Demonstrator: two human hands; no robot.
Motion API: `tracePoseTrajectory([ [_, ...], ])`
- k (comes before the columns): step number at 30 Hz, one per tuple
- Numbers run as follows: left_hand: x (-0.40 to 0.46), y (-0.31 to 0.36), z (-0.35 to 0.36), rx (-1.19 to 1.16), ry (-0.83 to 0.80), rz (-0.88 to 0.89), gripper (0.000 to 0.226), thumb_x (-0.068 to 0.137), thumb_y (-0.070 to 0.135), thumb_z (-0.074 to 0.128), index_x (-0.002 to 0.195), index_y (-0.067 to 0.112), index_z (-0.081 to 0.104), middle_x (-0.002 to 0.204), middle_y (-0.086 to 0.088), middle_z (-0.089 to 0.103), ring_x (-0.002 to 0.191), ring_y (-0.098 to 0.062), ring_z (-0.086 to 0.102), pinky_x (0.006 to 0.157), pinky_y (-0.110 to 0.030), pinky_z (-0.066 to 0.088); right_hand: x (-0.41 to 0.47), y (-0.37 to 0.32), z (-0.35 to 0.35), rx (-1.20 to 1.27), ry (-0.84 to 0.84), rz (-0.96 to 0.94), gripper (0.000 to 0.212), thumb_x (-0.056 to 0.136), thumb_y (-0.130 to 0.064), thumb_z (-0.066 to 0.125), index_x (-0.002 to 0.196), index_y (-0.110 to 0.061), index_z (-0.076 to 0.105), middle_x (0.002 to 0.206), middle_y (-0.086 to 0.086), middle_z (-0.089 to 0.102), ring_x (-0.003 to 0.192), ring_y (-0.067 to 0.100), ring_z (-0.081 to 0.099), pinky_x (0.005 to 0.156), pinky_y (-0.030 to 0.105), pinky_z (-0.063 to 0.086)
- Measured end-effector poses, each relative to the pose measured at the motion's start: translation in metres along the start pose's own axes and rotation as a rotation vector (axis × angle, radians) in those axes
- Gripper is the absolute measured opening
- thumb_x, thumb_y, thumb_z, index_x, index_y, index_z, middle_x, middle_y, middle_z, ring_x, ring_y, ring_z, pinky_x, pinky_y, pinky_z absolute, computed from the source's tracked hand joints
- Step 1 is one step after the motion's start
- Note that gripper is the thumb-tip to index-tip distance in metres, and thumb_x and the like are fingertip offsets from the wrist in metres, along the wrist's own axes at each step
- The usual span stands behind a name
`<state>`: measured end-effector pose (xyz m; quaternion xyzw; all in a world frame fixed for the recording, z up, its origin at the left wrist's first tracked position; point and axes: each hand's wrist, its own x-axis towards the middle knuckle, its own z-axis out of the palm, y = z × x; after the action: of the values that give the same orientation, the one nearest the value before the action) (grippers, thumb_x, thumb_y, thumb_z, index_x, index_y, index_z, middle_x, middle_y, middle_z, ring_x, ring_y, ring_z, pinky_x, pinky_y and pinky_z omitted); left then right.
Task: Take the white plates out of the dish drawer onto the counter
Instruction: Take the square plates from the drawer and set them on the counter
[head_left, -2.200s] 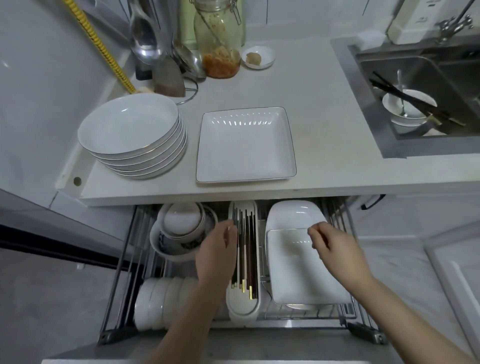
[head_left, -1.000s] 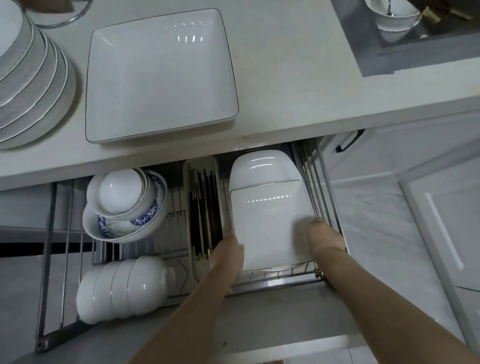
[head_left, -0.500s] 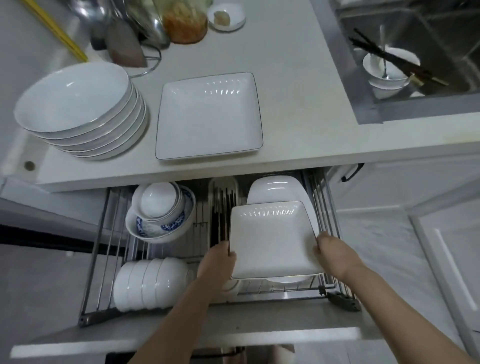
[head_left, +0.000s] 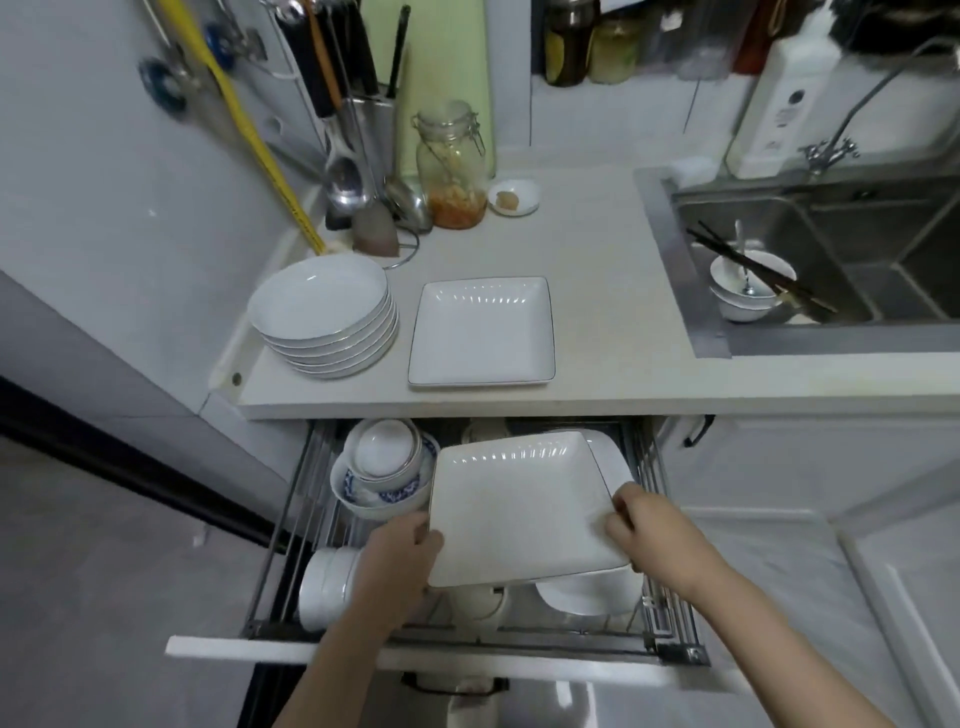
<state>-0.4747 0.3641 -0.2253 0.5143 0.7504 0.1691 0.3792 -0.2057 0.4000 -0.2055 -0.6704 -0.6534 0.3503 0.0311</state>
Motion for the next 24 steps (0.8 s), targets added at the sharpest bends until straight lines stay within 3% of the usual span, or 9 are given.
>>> tracePoseTrajectory([
  [4, -0.019, 0.020, -0.033, -0.011, 0.009, 0.040, 0.016, 0.084, 0.013, 0.050, 0.084, 0.000, 0.060, 0.069, -0.012, 0.056, 0.062, -0.021, 0.050, 0.064, -0.044, 0.051, -0.015, -0.014, -0.025, 0.024, 0.001, -0.057, 0.015, 0.090, -0.020, 0.045, 0.084, -0.007, 0.047, 0.068, 0.001, 0.054, 0.037, 0.007, 0.055, 0.039, 0.019, 0.036],
  [7, -0.022, 0.033, -0.054, -0.018, 0.022, 0.059, 0.019, 0.084, 0.014, 0.049, 0.081, -0.003, 0.056, 0.066, -0.007, 0.043, 0.060, -0.018, 0.043, 0.059, -0.037, 0.045, -0.018, -0.025, -0.042, 0.045, 0.016, -0.084, 0.017, 0.090, -0.022, 0.046, 0.081, -0.009, 0.048, 0.068, 0.002, 0.056, 0.033, 0.003, 0.053, 0.040, 0.017, 0.038],
  [11, -0.010, 0.054, -0.077, 0.024, 0.071, 0.113, 0.016, 0.085, 0.013, 0.049, 0.085, 0.003, 0.062, 0.064, -0.002, 0.050, 0.059, -0.016, 0.047, 0.053, -0.023, 0.039, -0.010, -0.049, -0.065, 0.029, 0.108, -0.132, 0.016, 0.088, -0.022, 0.046, 0.075, -0.012, 0.047, 0.065, 0.001, 0.060, 0.033, 0.003, 0.054, 0.043, 0.022, 0.039],
  [14, 0.007, 0.067, -0.090, 0.067, 0.099, 0.120, 0.016, 0.085, 0.013, 0.050, 0.084, 0.005, 0.063, 0.073, -0.009, 0.058, 0.075, -0.025, 0.055, 0.063, -0.031, 0.045, 0.004, -0.067, -0.077, 0.007, 0.165, -0.127, 0.015, 0.088, -0.022, 0.046, 0.079, -0.010, 0.049, 0.062, -0.001, 0.056, 0.040, 0.010, 0.057, 0.052, 0.029, 0.045],
  [16, 0.021, 0.073, -0.097, 0.101, 0.096, 0.131, 0.020, 0.086, 0.014, 0.048, 0.067, 0.010, 0.052, 0.065, -0.004, 0.052, 0.072, -0.025, 0.050, 0.064, -0.032, 0.040, 0.015, -0.076, -0.082, -0.048, 0.187, -0.116, 0.017, 0.089, -0.022, 0.044, 0.086, -0.007, 0.051, 0.064, 0.001, 0.056, 0.050, 0.017, 0.060, 0.055, 0.031, 0.043],
  [20, 0.058, 0.085, -0.111, 0.227, 0.106, 0.121, 0.029, 0.090, 0.020, 0.045, 0.062, 0.018, 0.037, 0.064, 0.006, 0.041, 0.072, -0.019, 0.046, 0.064, -0.029, 0.034, 0.044, -0.090, -0.087, -0.124, 0.206, -0.078, 0.021, 0.091, -0.025, 0.042, 0.093, -0.007, 0.052, 0.085, 0.007, 0.065, 0.077, 0.027, 0.063, 0.053, 0.026, 0.033],
  [24, 0.088, 0.093, -0.113, 0.323, 0.111, 0.115, 0.027, 0.092, 0.022, 0.043, 0.067, 0.015, 0.037, 0.085, -0.010, 0.059, 0.088, -0.028, 0.055, 0.067, -0.031, 0.033, 0.064, -0.096, -0.088, -0.139, 0.201, -0.040, 0.019, 0.092, -0.025, 0.041, 0.091, -0.008, 0.049, 0.083, 0.004, 0.057, 0.076, 0.025, 0.051, 0.061, 0.030, 0.037],
])
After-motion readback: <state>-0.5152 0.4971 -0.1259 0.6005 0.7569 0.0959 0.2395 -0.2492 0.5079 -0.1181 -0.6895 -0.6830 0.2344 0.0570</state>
